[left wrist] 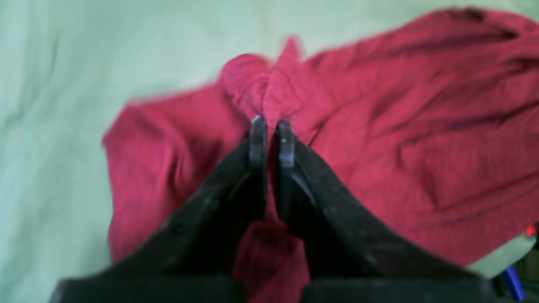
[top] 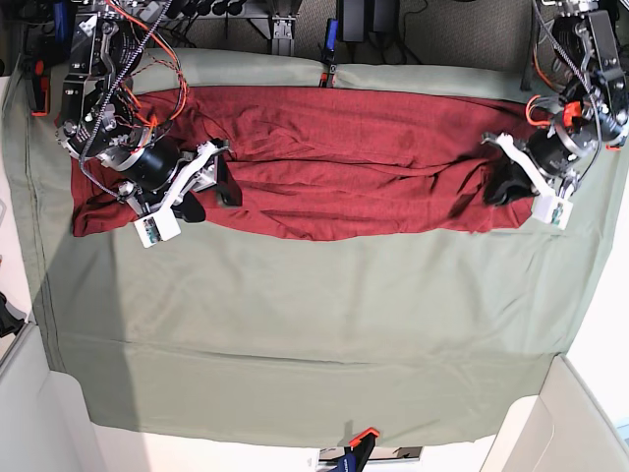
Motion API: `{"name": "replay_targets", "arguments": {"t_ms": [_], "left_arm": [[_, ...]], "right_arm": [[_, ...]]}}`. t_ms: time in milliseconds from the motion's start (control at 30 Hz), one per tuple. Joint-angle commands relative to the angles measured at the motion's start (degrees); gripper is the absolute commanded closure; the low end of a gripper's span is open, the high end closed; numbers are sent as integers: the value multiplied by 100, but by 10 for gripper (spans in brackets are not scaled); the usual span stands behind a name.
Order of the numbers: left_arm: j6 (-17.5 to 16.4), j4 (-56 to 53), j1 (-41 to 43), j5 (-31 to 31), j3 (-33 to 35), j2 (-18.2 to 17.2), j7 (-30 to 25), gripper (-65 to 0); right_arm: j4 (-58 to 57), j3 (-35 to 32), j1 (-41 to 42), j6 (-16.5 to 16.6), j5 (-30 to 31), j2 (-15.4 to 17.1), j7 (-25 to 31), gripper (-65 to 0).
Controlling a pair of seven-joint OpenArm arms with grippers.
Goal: Fold the T-shirt properly
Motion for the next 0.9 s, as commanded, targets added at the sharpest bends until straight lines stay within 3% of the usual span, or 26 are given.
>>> {"name": "replay_targets", "arguments": {"t_ms": [0, 167, 233, 300, 400, 467, 600, 767, 867], "left_arm": [[-55, 105, 2, -116, -118, -114, -151, 0], [-55, 76, 334, -26, -264, -116, -151, 0], [-55, 59, 367, 26, -264, -114, -151, -41], [-55, 50, 363, 55, -264, -120, -177, -123], [-35, 50, 363, 52, -264, -133, -179, -295], [149, 50, 361, 55, -264, -140, -173, -368], [835, 50, 361, 52, -428, -223, -153, -369], [940, 44, 361, -201, -1259, -232, -197, -369], [938, -201, 361, -417, -1416, -387, -195, -369]], "right_arm": [[107, 7, 79, 22, 96, 15, 153, -369], [107, 7, 79, 22, 98, 15, 157, -369], [109, 7, 79, 22, 98, 15, 157, -369], [107, 7, 79, 22, 98, 15, 155, -369], [107, 7, 76, 22, 96, 15, 153, -369], [107, 7, 79, 22, 98, 15, 155, -369], [107, 7, 76, 22, 96, 15, 155, -369], [107, 7, 79, 22, 96, 15, 155, -369], [107, 4, 79, 22, 120, 15, 157, -369]]}}
